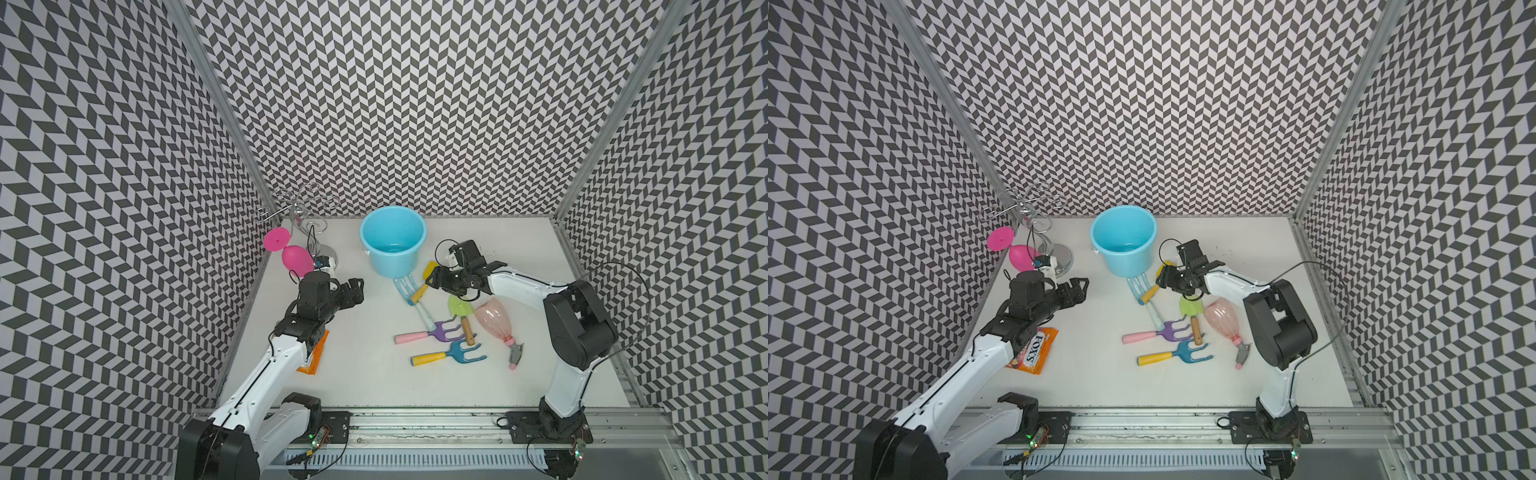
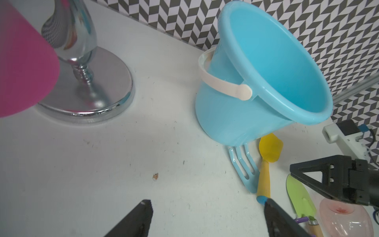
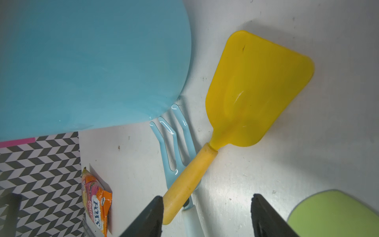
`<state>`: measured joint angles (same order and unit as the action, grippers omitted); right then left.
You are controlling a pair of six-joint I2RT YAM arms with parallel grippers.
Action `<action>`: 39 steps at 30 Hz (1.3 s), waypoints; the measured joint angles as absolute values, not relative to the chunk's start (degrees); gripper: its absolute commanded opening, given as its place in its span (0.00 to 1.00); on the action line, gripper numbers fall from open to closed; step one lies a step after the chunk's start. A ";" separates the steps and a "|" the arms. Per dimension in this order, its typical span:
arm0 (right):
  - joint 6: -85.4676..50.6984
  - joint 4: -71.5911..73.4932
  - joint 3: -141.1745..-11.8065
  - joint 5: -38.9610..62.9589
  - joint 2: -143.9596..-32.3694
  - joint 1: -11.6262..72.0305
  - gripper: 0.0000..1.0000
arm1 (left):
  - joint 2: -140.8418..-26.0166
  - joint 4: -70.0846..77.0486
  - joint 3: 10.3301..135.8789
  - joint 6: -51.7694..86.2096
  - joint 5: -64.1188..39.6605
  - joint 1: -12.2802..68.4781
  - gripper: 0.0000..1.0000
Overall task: Organize the gardening tools
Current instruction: Pick up the gardening tool from the center of the board.
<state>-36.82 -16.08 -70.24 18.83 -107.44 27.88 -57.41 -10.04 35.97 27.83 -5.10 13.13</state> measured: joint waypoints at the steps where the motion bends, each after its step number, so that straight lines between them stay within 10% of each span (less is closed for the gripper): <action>1: -36.99 -16.25 -71.00 18.81 -108.29 28.08 0.67 | -57.41 -10.28 35.90 28.64 -5.32 13.13 0.87; 39: -36.60 -22.72 -81.30 8.19 -118.89 31.31 0.34 | -59.02 -11.81 35.90 33.30 -7.25 13.13 0.88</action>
<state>-36.60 -22.72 -81.30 8.19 -118.89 31.31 -59.02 -11.81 35.90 33.30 -7.25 13.13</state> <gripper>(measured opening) 0.347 0.878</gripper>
